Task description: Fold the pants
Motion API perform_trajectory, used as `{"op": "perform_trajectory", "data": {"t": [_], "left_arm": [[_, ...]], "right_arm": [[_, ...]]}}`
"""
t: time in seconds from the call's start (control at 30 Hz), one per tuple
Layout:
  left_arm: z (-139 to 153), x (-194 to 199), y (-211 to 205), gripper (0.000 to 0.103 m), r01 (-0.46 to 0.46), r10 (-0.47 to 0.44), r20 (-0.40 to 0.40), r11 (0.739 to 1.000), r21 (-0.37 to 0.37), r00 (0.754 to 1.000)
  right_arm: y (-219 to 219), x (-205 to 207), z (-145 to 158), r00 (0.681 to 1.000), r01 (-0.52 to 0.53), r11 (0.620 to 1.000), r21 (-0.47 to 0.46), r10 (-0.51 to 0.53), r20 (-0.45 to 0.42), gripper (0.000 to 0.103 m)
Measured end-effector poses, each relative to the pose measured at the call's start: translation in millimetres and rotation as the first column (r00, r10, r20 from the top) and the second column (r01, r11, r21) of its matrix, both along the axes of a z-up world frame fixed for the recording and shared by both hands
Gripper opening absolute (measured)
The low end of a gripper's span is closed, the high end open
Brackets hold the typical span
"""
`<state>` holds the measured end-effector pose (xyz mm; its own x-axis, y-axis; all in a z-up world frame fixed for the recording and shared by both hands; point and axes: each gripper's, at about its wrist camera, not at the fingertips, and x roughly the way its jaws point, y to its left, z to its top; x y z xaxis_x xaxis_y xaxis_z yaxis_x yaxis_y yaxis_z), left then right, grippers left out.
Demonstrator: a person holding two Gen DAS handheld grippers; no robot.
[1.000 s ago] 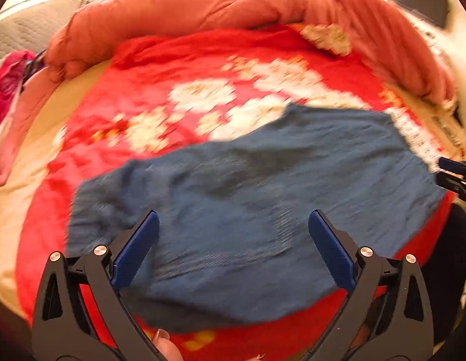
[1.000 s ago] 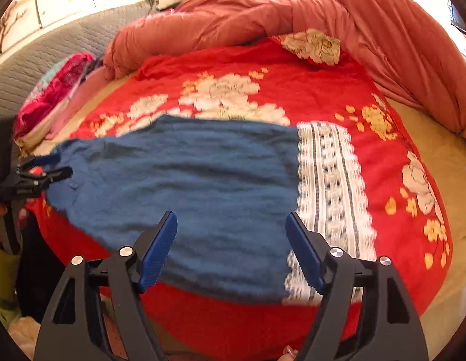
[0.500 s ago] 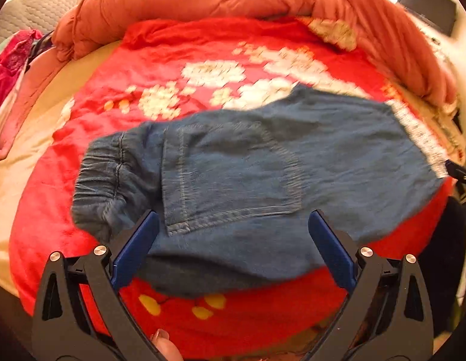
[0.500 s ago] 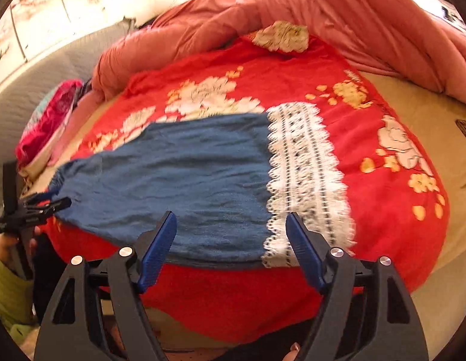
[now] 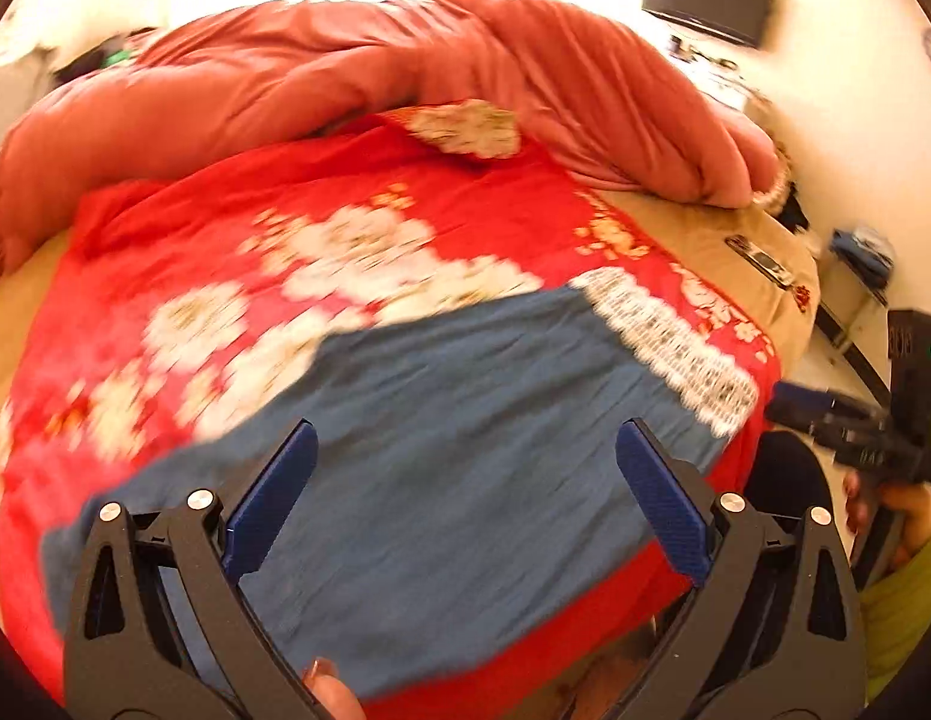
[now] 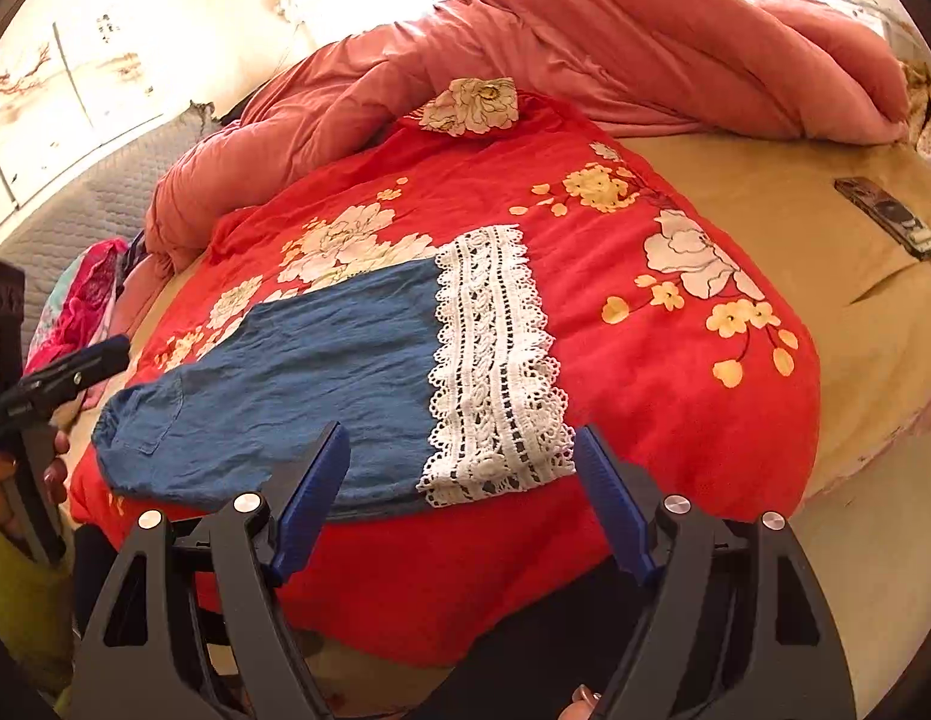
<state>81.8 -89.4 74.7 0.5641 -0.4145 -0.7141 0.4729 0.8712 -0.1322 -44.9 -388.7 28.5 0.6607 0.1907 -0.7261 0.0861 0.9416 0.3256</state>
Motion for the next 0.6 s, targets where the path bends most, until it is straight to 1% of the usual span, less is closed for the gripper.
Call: {"op": "perform_trajectory", "data": {"t": [0.03,0.07,0.13,0.3,0.4,0.47,0.53,0.57,0.6], "left_arm": [[-1.2,9.9,-13.0,0.094,0.035,-0.035,-0.011,0.999,-0.002,0.999],[-2.9,16.6,-21.3,0.094,0.048,-0.048,-0.019,0.999,0.005,0.999],[-10.0,31.9,-45.8,0.094,0.090,-0.089,-0.037,0.995,0.038,0.995],[-32.9,66.5,-93.5,0.094,0.168,-0.163,-0.048,0.973,0.155,0.986],[-43.3,88.6,-111.0,0.094,0.212,-0.204,-0.070,0.964,0.160,0.977],[-49.0,100.7,-121.5,0.094,0.230,-0.219,-0.080,0.956,0.180,0.972],[-59.8,117.5,-137.3,0.094,0.293,-0.272,-0.125,0.935,0.199,0.954],[-62.8,121.7,-140.8,0.094,0.307,-0.284,-0.137,0.931,0.197,0.949],[-69.1,130.2,-148.5,0.094,0.329,-0.298,-0.166,0.922,0.206,0.940]], "right_arm": [[-1.6,0.9,-2.1,1.000,0.004,1.000,0.015,-0.004,-0.001,0.076],[-2.8,1.9,-4.1,1.000,0.010,1.000,0.025,-0.010,-0.005,0.076],[-4.1,5.0,-10.2,1.000,0.018,0.999,0.045,-0.017,-0.018,0.076],[-8.1,14.9,-20.5,0.999,0.039,0.996,0.080,-0.036,-0.034,0.076],[-10.6,20.7,-23.7,0.999,0.046,0.994,0.098,-0.043,-0.033,0.076],[-12.9,24.5,-26.5,0.998,0.051,0.992,0.112,-0.048,-0.037,0.076],[-16.0,27.2,-30.1,0.997,0.064,0.991,0.120,-0.058,-0.048,0.076],[-18.0,28.2,-32.5,0.997,0.070,0.989,0.133,-0.064,-0.053,0.076],[-19.8,28.7,-34.6,0.996,0.077,0.986,0.146,-0.070,-0.056,0.076]]}}
